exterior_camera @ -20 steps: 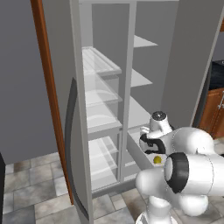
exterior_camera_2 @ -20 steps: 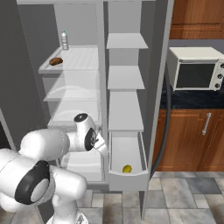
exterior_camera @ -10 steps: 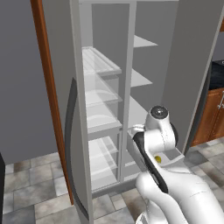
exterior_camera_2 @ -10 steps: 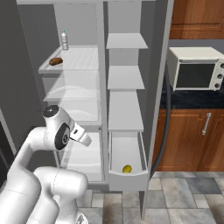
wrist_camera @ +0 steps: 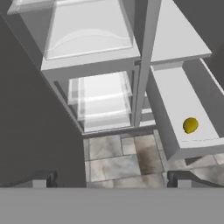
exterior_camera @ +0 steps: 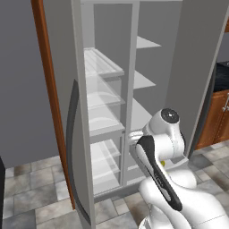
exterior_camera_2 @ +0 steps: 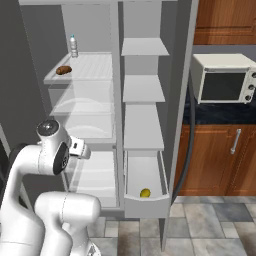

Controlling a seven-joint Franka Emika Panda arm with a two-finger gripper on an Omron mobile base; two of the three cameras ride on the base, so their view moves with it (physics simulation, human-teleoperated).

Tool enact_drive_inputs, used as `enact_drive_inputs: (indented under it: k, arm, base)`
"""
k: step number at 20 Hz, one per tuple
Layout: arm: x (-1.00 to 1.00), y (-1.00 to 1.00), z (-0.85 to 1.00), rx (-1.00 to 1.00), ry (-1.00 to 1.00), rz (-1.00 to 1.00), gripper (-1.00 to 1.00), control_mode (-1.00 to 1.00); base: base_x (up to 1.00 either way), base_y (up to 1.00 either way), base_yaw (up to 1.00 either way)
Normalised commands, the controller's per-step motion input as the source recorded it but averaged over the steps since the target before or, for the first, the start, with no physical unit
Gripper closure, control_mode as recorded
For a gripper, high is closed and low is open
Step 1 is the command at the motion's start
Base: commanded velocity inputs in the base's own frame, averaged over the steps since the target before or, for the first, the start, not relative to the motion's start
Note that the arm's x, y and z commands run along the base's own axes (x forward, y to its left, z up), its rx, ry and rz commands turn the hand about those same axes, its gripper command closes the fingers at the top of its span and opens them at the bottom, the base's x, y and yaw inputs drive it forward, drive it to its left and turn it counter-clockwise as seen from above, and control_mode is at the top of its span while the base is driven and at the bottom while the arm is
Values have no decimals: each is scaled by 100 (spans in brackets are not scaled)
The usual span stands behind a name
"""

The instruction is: Take the lemon and potato from the fridge shelf and place them in the freezer drawer to begin freezing them.

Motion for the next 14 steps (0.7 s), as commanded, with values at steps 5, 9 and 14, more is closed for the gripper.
enact_drive_inputs:
  k: [5, 9, 14]
  arm:
    - [0, 0, 0, 0, 0, 0, -100, -100]
    - [0, 1, 0, 0, 0, 3, -100, 100]
    - [0, 0, 0, 0, 0, 0, -100, 100]
  base:
    - [0, 0, 0]
    - [0, 1, 4]
    - [2, 35, 24]
